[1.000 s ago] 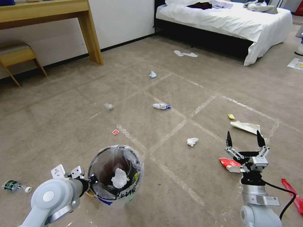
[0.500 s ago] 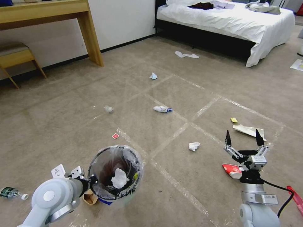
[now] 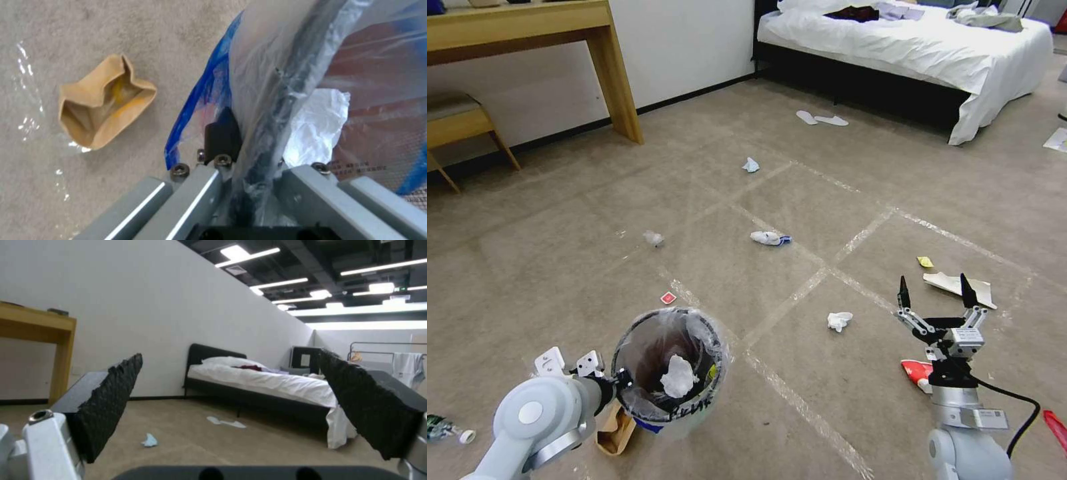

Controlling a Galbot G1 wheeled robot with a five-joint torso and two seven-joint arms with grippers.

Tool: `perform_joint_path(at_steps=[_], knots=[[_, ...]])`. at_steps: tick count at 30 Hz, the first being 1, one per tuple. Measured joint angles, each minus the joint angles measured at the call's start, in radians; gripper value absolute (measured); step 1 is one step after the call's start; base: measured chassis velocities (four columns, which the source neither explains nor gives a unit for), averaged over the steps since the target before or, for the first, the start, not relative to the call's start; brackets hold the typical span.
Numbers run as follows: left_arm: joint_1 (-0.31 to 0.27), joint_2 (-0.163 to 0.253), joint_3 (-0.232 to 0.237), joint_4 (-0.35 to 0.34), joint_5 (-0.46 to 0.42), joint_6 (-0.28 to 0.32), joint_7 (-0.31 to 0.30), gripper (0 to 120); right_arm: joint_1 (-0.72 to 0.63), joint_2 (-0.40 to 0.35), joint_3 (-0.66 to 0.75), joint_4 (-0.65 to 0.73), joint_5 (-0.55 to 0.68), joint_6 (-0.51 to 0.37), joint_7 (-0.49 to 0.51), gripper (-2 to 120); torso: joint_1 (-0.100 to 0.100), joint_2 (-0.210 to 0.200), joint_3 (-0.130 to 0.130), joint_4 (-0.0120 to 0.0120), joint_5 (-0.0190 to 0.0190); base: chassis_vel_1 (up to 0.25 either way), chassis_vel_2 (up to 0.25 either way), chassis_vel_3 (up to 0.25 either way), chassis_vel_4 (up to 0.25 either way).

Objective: Pick up the trash bin and place the garbage on the floor into it.

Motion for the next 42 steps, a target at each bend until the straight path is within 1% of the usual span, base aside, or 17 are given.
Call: perform_joint_path(at_steps=[15,17,25,29,36,38,39,40,41,42], knots=[[0.007,-0.001,-0.002,-0.006,0.001,-0.001,-0.001,0,-0.001,-0.009,0.006,-0.002,-0.006,0.003,0.004,100,0.0,0.0,0.0,0.0,0.0001,-0.12,0.112,0.117,-0.109],[0.007,-0.001,-0.002,-0.007,0.001,-0.001,-0.001,0,0.003,-0.011,0.005,-0.008,-0.007,0.008,0.022,100,0.0,0.0,0.0,-0.0001,0.0001,-0.1,0.08,0.1,-0.084],[0.008,0.002,-0.006,-0.012,-0.001,-0.001,-0.003,0,0.012,-0.036,0.02,-0.018,-0.009,0.009,0.028,100,0.0,0.0,0.0,0.0001,0.0,-0.021,0.038,0.032,-0.026],[0.011,0.007,-0.009,-0.019,-0.004,-0.001,-0.004,0,0.03,-0.065,0.036,-0.019,-0.011,-0.012,0.032,100,0.0,0.0,0.0,0.0,0.0001,0.0,0.0,0.0,0.0],[0.021,0.003,-0.013,-0.021,-0.001,-0.001,0.0,0,0.049,-0.118,0.049,-0.026,-0.022,-0.054,0.083,100,0.0,0.0,0.0,0.0001,0.0002,0.0,0.0,0.0,0.0],[0.025,-0.004,-0.01,-0.02,0.01,-0.001,0.005,0,0.05,-0.16,0.057,-0.034,-0.02,-0.076,0.054,100,0.0,0.0,0.0,-0.0001,0.0002,0.0,0.0,0.0,0.0],[0.025,-0.004,-0.01,-0.02,0.01,-0.001,0.005,0,0.05,-0.16,0.057,-0.034,-0.02,-0.076,0.054,100,0.0,0.0,0.0,-0.0001,0.0002,0.0,0.0,0.0,0.0],[0.026,-0.006,-0.01,-0.02,0.012,-0.001,0.006,0,0.05,-0.185,0.059,-0.038,-0.014,-0.087,0.021,100,0.0,0.0,0.0,-0.0001,0.0003,0.0,0.0,0.0,0.0],[0.028,-0.007,-0.01,-0.02,0.015,0.0,0.008,0,0.051,-0.232,0.061,-0.049,-0.004,-0.1,-0.027,100,0.0,0.0,0.0,0.0,0.0004,0.0,0.0,0.0,0.0],[0.028,-0.007,-0.01,-0.02,0.015,0.0,0.008,0,0.051,-0.232,0.061,-0.049,-0.004,-0.1,-0.027,100,0.0,0.0,0.0,0.0,0.0004,0.0,0.0,0.0,0.0]])
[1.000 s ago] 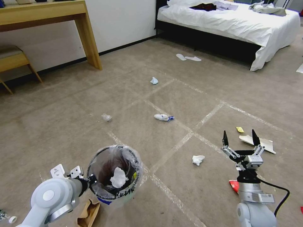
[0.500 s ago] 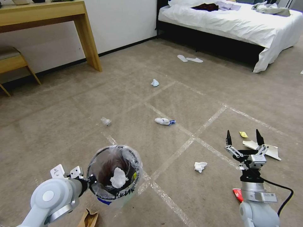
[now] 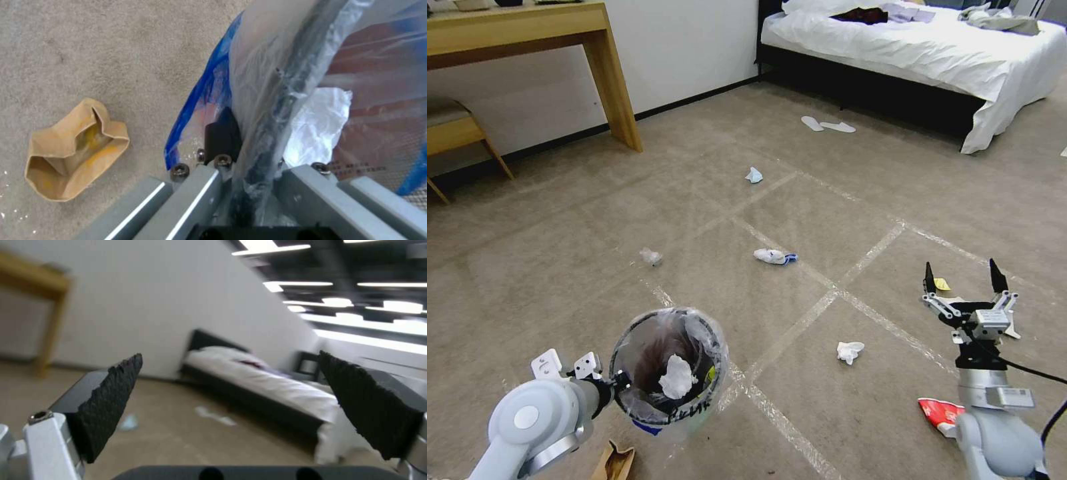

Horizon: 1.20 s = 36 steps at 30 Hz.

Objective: Pick up the trash bin and place the garbage on the floor into it.

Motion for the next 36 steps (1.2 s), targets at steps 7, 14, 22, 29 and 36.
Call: perform_joint_path(at_steps=[7,14,22,29,36], knots=[[0.0,-0.001,0.011,0.004,0.014,0.003,0.012,0,0.058,-0.318,-0.042,-0.16,-0.03,-0.074,-0.022,100,0.0,0.0,0.0,0.0002,0.0004,0.0,0.0,0.0,0.0],[0.003,0.001,0.019,0.014,0.029,0.005,0.024,0,0.165,-0.529,-0.145,-0.369,-0.034,-0.127,-0.103,100,0.0,0.0,0.0,0.0006,0.0002,0.0,0.0,0.0,0.0],[-0.026,0.016,0.049,0.045,0.03,0.009,0.033,0,0.269,-0.752,-0.307,-0.78,-0.181,-0.069,-0.37,100,0.0,0.0,0.0,-0.0003,0.0005,0.0,0.0,0.0,0.0],[-0.052,0.024,0.07,0.082,0.029,0.015,0.053,0,0.32,-0.795,-0.332,-0.951,-0.431,0.062,-0.504,100,0.0,0.0,0.0,-0.0003,-0.0006,0.0,0.0,0.0,0.0],[-0.045,0.027,0.064,0.083,0.027,0.017,0.06,0,0.399,-0.723,-0.441,-1.057,-0.488,0.072,-0.499,100,0.0,0.0,0.0,0.0003,-0.0002,0.0,0.0,0.0,0.0]])
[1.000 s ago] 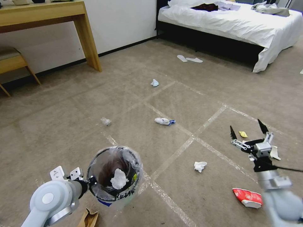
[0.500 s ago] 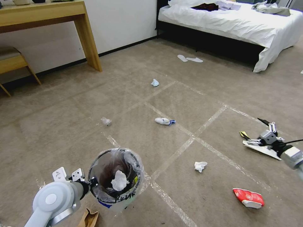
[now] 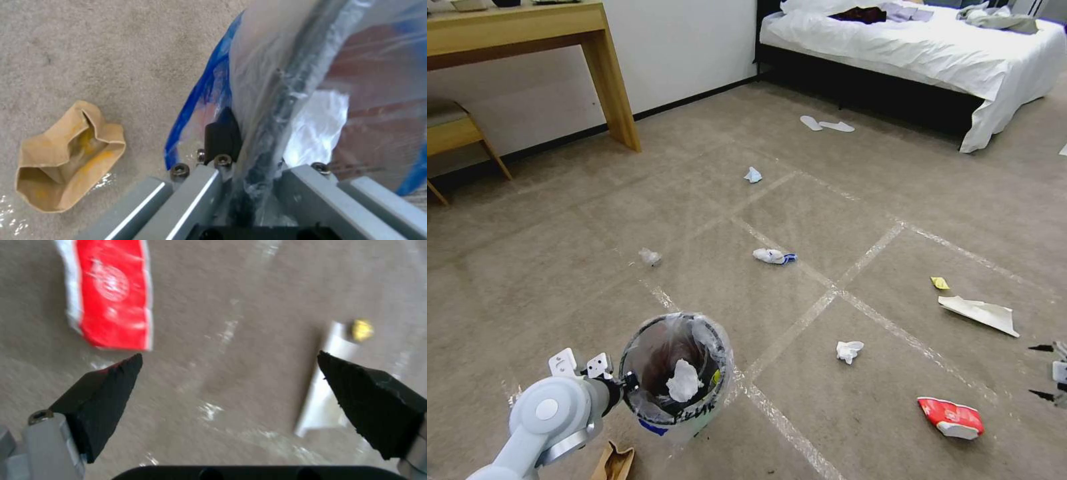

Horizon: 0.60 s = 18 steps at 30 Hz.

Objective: Pick up the trash bin and place the garbage on the floor into it.

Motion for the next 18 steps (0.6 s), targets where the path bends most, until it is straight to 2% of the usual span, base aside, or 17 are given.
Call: perform_joint_path(at_steps=[4,6,10,18], knots=[[0.007,0.0,-0.005,-0.003,-0.001,-0.001,-0.001,0,0.052,0.066,-0.1,-0.06,-0.016,-0.033,0.039,100,0.0,0.0,0.0,-0.0003,0.0003,0.0,0.0,0.0,0.0],[0.008,-0.001,-0.005,-0.004,0.0,-0.001,-0.002,0,0.064,0.078,-0.114,-0.075,-0.019,-0.032,0.042,100,0.0,0.0,0.0,-0.0003,0.0,0.0,0.0,0.0,0.0],[0.015,-0.011,-0.004,-0.007,0.006,-0.004,-0.007,0,0.152,0.165,-0.186,-0.176,-0.07,-0.014,0.042,100,0.0,0.0,0.0,-0.0002,0.0001,0.0,0.0,0.0,0.0],[0.026,-0.018,-0.014,-0.011,0.012,-0.006,-0.01,0,0.279,0.241,-0.245,-0.296,-0.11,-0.013,0.044,100,0.0,0.0,0.0,0.0,-0.0003,0.0,0.0,0.0,0.0]])
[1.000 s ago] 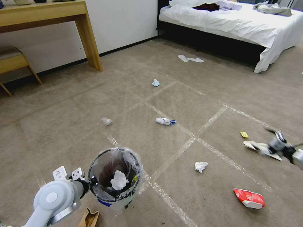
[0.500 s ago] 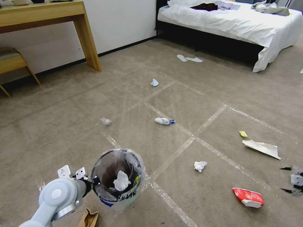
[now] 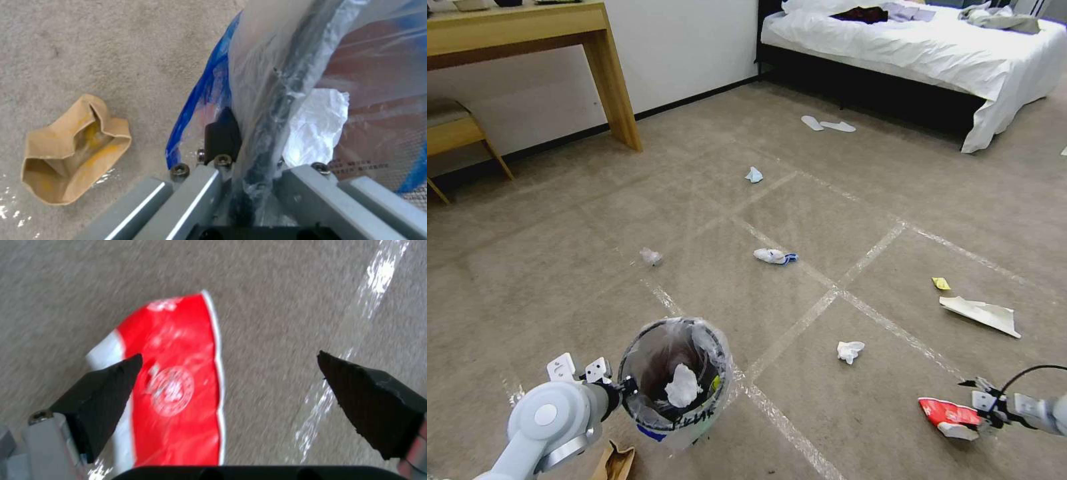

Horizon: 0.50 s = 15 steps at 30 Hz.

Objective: Pick up the trash bin and place the garbage on the floor into it.

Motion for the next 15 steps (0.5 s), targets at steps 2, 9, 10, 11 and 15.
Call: perform_joint_path(at_steps=[2,9,10,11,15], knots=[[0.003,-0.002,-0.001,0.0,0.004,0.0,0.0,0,0.026,0.014,-0.005,-0.018,-0.035,0.0,0.0,100,0.0,0.0,0.0,0.0003,0.0001,0.0,0.0,0.0,0.0],[0.001,-0.004,-0.002,0.005,0.005,-0.001,-0.001,0,0.022,-0.004,-0.004,-0.01,-0.051,0.025,-0.059,100,0.0,0.0,0.0,-0.0003,0.0003,0.0,0.0,0.0,0.0],[0.001,-0.004,-0.002,0.006,0.006,-0.001,-0.001,0,0.02,-0.01,-0.002,-0.009,-0.051,0.03,-0.071,100,0.0,0.0,0.0,-0.0004,0.0001,0.0,0.0,0.0,0.0],[0.001,-0.003,-0.002,0.008,0.006,-0.001,-0.001,0,0.016,-0.024,0.005,-0.008,-0.054,0.034,-0.085,100,0.0,0.0,0.0,-0.0006,-0.0002,0.0,0.0,0.0,0.0],[0.001,-0.002,-0.002,0.01,0.006,-0.001,-0.001,0,0.012,-0.037,0.01,-0.009,-0.059,0.038,-0.1,100,0.0,0.0,0.0,-0.0004,0.0002,0.0,0.0,0.0,0.0]])
